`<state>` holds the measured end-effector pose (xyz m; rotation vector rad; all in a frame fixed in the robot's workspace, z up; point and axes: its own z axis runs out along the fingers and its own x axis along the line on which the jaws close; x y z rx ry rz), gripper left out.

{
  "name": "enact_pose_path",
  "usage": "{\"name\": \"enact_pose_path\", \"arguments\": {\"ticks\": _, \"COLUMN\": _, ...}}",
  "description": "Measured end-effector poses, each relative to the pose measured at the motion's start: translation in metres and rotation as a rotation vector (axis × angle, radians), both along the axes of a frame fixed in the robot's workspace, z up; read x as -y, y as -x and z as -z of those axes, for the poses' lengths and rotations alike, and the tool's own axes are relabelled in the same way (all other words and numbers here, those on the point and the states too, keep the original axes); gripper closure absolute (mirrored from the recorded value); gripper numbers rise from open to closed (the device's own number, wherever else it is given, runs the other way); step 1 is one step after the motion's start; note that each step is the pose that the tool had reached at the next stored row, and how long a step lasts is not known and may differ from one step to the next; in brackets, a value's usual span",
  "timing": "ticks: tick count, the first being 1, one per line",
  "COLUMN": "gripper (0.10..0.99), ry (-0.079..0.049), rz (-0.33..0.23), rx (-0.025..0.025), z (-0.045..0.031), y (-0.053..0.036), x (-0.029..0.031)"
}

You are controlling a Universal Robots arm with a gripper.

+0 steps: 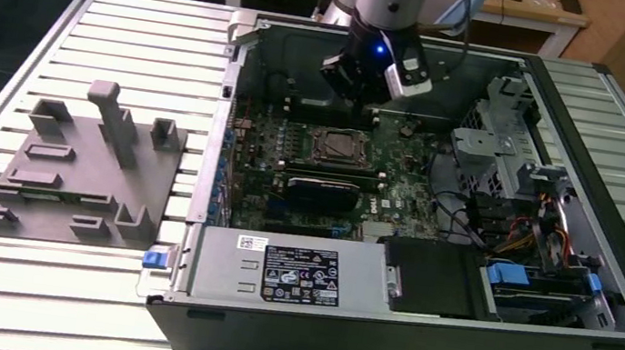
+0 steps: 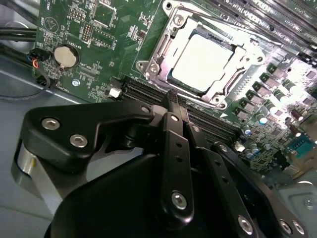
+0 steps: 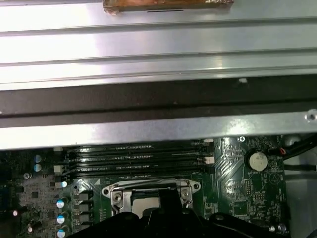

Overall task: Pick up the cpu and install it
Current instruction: 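Install the second cpu locking lever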

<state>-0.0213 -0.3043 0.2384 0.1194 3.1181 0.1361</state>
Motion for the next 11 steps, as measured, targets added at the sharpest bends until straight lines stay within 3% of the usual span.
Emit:
{"name": "enact_pose_path", "arguments": {"ticks": 7, "gripper": 0.980, "ry": 0.001, "rz": 0.000, "rx": -0.0002, "z": 0.0005, "y": 0.0000, "x": 0.0113}}
{"name": "enact_pose_path", "arguments": {"ticks": 11, "gripper": 0.980, "ry": 0.002, "rz": 0.000, "rx": -0.0001, "z": 0.0013, "y": 0.0000, "x": 0.0146}}
